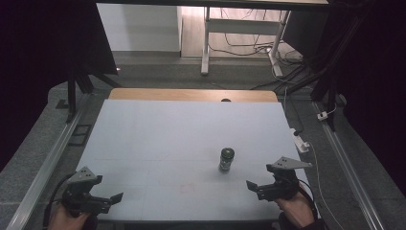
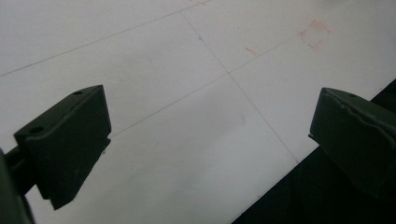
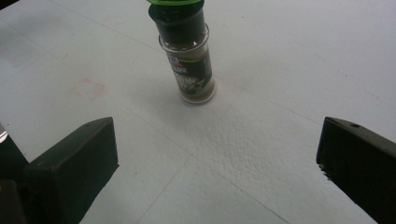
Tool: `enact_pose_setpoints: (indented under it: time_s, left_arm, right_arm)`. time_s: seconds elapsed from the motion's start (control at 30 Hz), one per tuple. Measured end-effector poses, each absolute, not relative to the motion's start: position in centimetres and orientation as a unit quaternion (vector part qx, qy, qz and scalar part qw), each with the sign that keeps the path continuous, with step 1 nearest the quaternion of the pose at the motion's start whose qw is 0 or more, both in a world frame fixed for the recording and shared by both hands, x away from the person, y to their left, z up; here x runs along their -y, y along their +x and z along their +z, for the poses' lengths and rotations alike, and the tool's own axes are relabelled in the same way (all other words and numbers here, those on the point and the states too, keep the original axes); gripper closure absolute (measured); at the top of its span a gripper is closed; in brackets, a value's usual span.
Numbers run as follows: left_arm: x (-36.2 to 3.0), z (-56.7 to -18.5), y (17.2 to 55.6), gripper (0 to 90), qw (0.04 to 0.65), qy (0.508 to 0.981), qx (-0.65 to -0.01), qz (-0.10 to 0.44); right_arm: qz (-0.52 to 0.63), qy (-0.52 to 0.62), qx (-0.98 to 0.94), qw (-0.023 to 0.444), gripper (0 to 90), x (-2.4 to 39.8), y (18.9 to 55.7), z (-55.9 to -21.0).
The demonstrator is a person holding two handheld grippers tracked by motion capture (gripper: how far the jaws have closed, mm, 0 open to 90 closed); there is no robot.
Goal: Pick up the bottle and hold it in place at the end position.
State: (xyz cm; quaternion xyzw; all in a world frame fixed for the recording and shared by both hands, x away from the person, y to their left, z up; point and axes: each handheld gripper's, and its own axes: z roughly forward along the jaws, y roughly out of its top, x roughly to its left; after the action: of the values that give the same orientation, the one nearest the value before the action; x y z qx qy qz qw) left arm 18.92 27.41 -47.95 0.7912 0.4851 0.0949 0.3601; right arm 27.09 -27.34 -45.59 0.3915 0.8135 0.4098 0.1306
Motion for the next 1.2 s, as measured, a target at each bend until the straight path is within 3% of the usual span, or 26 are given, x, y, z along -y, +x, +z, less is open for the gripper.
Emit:
enact_pose_setpoints:
  time_s: [1.2]
  left_arm:
    - [-27.4, -48.0, 19.1, 0.0, 0.359, 0.794, -0.483, 0.086]
  right_arm:
    - [0.387, 0.343, -0.849, 0.109, 0.0, 22.4, 32.3, -48.2]
